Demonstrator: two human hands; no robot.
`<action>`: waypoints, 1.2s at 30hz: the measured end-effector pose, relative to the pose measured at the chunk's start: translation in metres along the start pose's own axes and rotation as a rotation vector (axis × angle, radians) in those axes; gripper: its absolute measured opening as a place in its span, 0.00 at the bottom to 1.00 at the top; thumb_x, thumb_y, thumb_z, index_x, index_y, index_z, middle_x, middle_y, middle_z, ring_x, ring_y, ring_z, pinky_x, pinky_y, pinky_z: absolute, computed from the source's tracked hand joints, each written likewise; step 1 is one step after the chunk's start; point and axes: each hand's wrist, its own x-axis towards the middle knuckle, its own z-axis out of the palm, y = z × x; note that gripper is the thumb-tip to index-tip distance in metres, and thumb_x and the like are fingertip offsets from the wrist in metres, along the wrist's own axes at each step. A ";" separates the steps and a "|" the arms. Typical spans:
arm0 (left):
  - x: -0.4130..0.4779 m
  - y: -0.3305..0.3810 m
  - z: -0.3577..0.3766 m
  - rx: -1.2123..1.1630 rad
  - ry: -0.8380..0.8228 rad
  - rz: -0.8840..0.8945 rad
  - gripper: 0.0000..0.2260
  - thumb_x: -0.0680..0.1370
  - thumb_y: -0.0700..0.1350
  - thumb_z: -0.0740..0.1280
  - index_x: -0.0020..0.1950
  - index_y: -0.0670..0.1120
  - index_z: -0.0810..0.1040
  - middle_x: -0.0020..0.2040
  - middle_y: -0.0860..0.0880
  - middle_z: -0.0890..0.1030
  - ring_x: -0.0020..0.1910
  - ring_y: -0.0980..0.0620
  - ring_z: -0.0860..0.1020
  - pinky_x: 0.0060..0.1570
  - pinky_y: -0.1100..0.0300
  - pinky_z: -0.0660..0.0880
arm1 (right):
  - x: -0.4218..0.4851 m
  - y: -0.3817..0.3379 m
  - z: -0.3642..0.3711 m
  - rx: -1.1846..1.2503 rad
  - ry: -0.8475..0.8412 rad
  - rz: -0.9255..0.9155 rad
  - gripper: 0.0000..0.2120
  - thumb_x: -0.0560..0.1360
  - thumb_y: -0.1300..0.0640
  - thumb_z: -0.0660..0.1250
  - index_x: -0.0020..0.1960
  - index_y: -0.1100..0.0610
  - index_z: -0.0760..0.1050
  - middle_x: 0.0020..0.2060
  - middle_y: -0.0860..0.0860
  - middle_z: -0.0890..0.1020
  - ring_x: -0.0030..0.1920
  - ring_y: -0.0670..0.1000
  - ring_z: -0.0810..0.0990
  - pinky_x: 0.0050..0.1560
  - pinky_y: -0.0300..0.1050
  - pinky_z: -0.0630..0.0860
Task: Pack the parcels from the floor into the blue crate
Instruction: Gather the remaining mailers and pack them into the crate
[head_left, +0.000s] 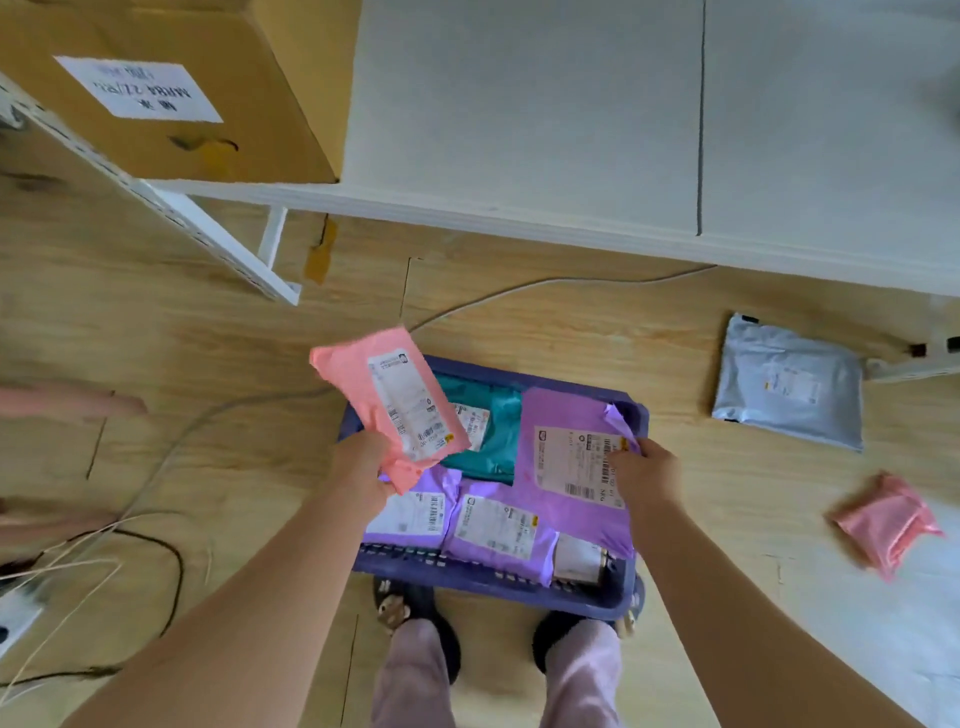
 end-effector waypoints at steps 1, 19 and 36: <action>0.007 -0.006 0.000 -0.025 -0.029 -0.026 0.10 0.76 0.29 0.53 0.45 0.38 0.72 0.36 0.44 0.68 0.37 0.48 0.71 0.33 0.62 0.78 | 0.004 0.004 0.007 -0.010 0.013 0.006 0.11 0.74 0.68 0.53 0.41 0.58 0.71 0.34 0.55 0.74 0.33 0.54 0.71 0.32 0.42 0.64; 0.164 -0.086 0.060 0.159 -0.054 -0.032 0.06 0.77 0.32 0.63 0.52 0.41 0.74 0.48 0.43 0.75 0.49 0.49 0.73 0.44 0.56 0.80 | 0.112 0.050 0.055 0.096 0.038 0.218 0.13 0.74 0.68 0.55 0.35 0.55 0.69 0.30 0.53 0.69 0.33 0.53 0.68 0.35 0.46 0.66; 0.170 -0.069 0.028 1.558 0.161 1.046 0.22 0.69 0.38 0.72 0.62 0.42 0.74 0.62 0.41 0.73 0.61 0.40 0.72 0.50 0.47 0.73 | 0.139 0.062 0.077 -0.141 0.011 0.168 0.19 0.73 0.68 0.59 0.61 0.55 0.73 0.39 0.51 0.77 0.43 0.56 0.79 0.32 0.41 0.72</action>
